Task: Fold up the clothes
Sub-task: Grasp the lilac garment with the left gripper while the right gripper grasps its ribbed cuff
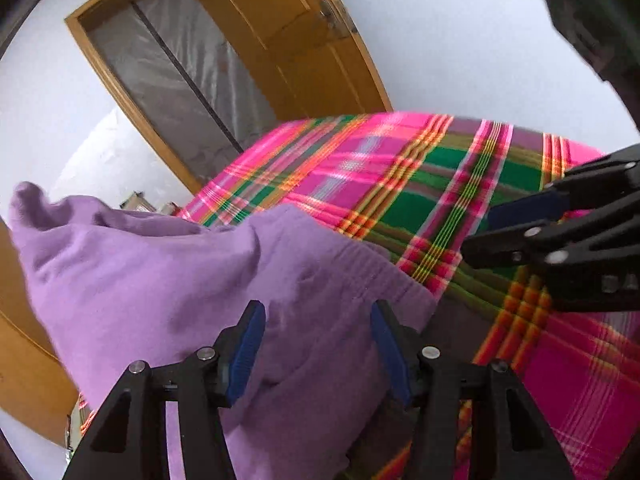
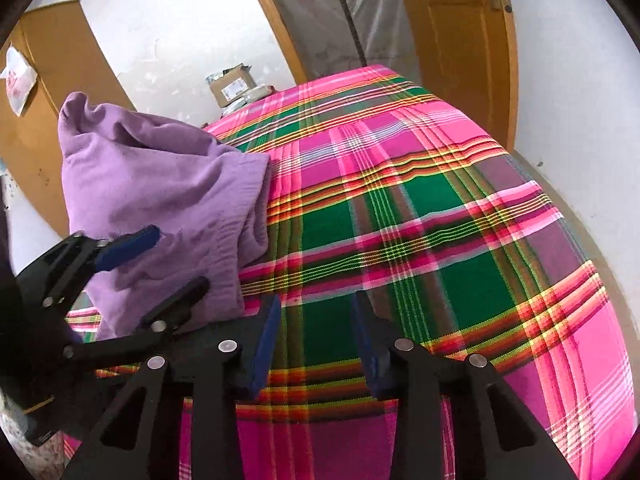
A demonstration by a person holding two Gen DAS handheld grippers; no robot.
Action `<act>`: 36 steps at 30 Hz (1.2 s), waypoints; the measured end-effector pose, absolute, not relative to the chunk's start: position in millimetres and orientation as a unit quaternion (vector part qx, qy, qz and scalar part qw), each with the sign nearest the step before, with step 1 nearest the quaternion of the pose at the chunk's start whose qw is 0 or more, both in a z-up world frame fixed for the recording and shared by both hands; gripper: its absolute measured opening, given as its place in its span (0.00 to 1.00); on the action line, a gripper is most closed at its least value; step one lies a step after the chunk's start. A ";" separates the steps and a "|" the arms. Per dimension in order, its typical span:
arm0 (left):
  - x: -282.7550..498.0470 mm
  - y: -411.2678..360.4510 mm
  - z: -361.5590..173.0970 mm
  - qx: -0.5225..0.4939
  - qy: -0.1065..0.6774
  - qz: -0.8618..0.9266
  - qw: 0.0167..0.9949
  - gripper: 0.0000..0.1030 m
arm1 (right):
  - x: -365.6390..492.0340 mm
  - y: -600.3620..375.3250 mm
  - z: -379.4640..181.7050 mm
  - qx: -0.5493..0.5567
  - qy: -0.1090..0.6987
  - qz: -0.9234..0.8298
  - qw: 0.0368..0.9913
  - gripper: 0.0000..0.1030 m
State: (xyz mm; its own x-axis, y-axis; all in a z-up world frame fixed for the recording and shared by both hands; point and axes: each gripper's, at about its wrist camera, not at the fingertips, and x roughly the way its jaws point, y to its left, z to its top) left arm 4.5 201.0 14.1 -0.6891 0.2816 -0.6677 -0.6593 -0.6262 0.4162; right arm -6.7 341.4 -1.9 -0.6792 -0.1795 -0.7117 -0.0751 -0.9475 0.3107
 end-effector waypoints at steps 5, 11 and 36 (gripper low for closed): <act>-5.1 187.2 30.5 -0.295 0.267 0.861 0.317 0.02 | -7.3 342.1 -2.8 0.399 -0.164 -0.902 0.032 0.37; -20.3 154.1 67.2 -0.297 0.157 0.875 0.348 0.02 | -7.5 341.9 -2.7 0.399 -0.162 -0.902 0.036 0.39; 23.1 154.5 11.0 -0.300 0.304 0.832 0.354 0.30 | -51.6 316.1 -3.0 0.430 -0.196 -0.857 0.203 0.35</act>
